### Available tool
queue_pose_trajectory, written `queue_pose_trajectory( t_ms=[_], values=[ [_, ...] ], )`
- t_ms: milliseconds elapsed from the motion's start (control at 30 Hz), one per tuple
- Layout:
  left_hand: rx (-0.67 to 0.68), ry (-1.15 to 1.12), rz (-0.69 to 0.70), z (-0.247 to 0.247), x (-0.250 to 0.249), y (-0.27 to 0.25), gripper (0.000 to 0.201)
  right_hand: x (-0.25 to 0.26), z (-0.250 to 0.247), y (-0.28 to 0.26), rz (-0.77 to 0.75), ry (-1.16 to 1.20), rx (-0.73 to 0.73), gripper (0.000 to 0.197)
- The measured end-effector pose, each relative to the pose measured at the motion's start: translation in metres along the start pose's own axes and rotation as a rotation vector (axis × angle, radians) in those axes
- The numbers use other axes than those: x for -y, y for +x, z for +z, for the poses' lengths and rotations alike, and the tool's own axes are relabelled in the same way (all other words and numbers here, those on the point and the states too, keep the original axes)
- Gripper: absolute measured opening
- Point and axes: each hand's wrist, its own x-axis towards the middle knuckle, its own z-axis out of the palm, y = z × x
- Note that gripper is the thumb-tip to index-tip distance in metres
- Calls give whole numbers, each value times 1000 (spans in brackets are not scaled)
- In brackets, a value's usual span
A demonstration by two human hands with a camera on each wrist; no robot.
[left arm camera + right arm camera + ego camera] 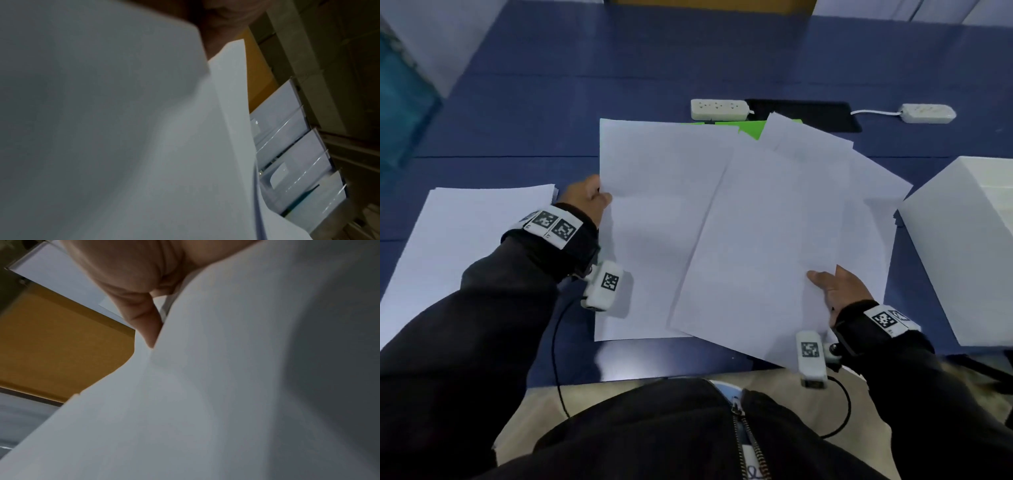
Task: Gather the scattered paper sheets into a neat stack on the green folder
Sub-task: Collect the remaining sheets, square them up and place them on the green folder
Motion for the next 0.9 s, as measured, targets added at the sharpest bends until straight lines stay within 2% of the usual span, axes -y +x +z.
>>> queue_pose_trajectory(
  t_ms=[167,300,467,533,633,733,833,900],
  values=[
    [-121,-118,-16,-30,25,-23,24,4,-3,-1,-13,-59,-25,11],
    [-155,-192,1,-46,36,-32,20,11,-5,-4,-25,-39,-74,52],
    [-106,-338,22,-50,41,-35,26,14,8,-9,-30,-2,-5,57],
    [-92,-441,22,-49,36,-36,28,10,14,-5,-41,0,28,49],
    [-45,-495,32,-55,33,-35,28,5,15,1,-111,-35,40,15],
    [-35,-500,32,-59,35,-30,26,4,10,4,-127,-60,26,15],
    [23,-520,34,-48,28,-28,29,4,18,-4,-112,-2,81,12],
    [73,-477,39,-31,23,-24,31,2,28,-10,-84,63,126,18]
  ],
)
